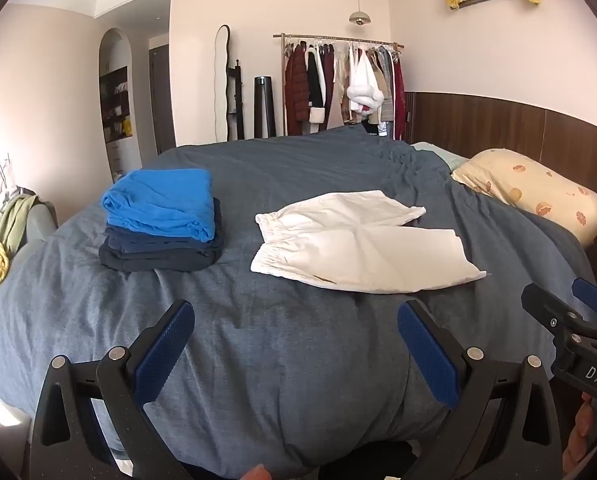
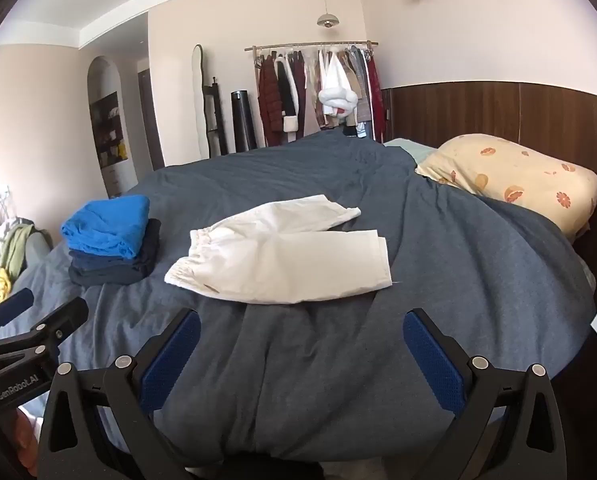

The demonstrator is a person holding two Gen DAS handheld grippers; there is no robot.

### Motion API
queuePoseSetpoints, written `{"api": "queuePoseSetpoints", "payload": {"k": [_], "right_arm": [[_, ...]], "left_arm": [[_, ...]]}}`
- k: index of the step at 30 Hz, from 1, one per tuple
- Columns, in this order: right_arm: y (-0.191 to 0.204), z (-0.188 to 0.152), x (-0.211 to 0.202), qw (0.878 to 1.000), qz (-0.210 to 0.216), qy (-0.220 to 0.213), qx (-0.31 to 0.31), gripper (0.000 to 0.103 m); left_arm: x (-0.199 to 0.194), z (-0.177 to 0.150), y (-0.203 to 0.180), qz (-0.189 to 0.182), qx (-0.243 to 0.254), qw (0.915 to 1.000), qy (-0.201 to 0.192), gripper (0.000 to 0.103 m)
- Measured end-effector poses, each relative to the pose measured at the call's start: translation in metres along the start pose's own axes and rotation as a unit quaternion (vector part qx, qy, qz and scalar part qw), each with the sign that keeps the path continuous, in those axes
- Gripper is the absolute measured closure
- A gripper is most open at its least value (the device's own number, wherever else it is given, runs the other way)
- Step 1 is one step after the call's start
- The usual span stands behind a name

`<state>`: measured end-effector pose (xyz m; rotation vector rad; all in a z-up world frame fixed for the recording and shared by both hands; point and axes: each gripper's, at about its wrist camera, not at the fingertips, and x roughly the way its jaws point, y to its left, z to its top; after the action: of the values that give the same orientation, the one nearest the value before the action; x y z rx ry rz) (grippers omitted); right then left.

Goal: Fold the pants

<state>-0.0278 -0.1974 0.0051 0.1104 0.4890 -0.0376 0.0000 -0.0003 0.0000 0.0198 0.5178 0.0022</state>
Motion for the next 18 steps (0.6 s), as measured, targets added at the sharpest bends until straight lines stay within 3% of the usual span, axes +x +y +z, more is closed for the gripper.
{"api": "queuePoseSetpoints", "payload": {"k": [8,18], "right_arm": [[0.0002,-0.0001,0.0008,1.0,0.0,0.002,0.001,0.001],[0.0025,0.0025,0.0037,1.0,0.0,0.004,-0.003,0.001]], "left_arm": [[0.0008,0.0022,0.0,-0.002,-0.017,0.9998,-0.004,0.0],[-0.0066,0.0051,0.0008,-0.023,-0.005,0.9996,-0.013,0.0]]}}
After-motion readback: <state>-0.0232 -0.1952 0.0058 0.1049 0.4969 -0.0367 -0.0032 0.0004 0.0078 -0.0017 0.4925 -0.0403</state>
